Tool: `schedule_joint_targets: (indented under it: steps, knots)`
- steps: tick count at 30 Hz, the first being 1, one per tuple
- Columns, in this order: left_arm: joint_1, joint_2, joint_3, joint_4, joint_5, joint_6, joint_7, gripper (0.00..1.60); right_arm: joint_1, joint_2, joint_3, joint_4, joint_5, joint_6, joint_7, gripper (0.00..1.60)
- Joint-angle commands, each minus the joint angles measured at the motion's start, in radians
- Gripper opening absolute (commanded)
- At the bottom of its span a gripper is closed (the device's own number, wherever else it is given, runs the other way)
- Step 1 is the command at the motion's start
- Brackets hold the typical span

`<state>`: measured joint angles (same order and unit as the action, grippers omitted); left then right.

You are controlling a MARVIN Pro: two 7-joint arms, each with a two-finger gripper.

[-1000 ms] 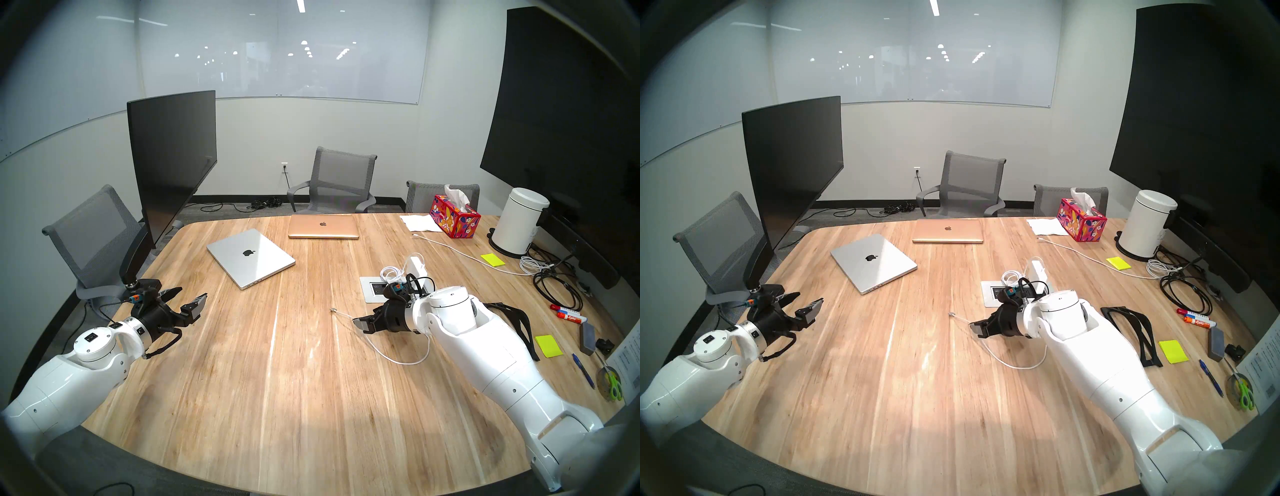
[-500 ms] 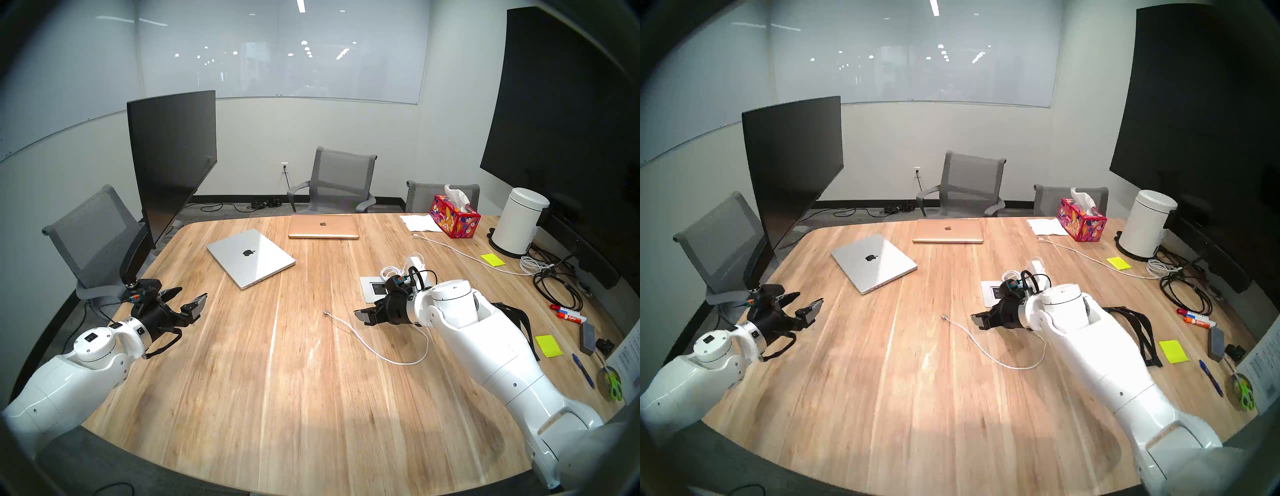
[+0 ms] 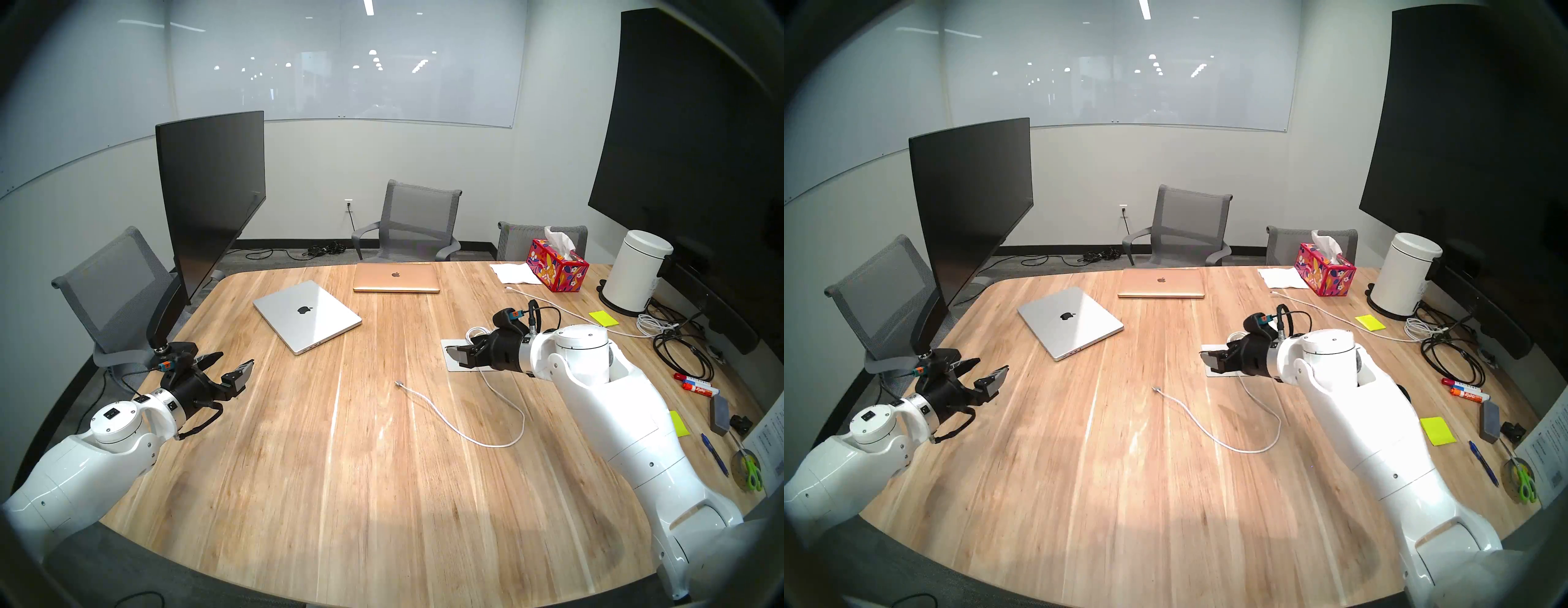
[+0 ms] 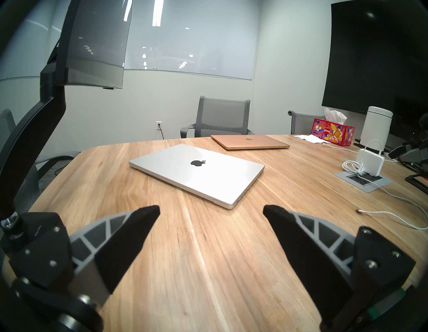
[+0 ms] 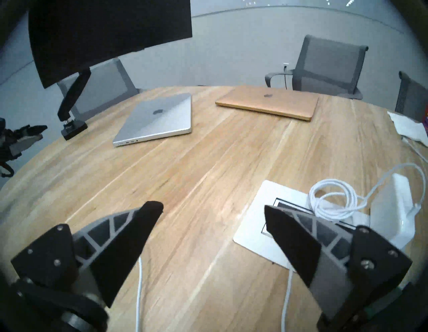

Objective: Unplug the charging cable from the port of the MacBook and lay it on the desk

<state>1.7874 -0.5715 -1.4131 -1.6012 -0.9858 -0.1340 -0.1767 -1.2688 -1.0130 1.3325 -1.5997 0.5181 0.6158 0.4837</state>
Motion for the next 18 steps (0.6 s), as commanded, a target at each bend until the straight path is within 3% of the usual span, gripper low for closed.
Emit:
schedule_joint_targets:
  steps: [1,7,14,18]
  knots:
    - [-0.004,0.003,-0.01,-0.011,0.0,-0.009,0.001,1.6,-0.115,0.041,0.074,-0.099,0.08,-0.103,0.042,1.6]
    - [-0.004,0.003,-0.01,-0.011,0.0,-0.009,0.001,1.6,-0.189,0.064,0.073,-0.082,0.096,-0.187,0.066,1.6]
    - [-0.003,0.004,-0.011,-0.012,0.0,-0.01,0.001,1.6,-0.29,0.037,0.143,-0.08,0.061,-0.312,0.086,1.6]
    - [-0.002,0.004,-0.011,-0.013,0.0,-0.01,0.002,1.6,-0.291,0.023,0.157,-0.058,0.047,-0.354,0.101,1.6]
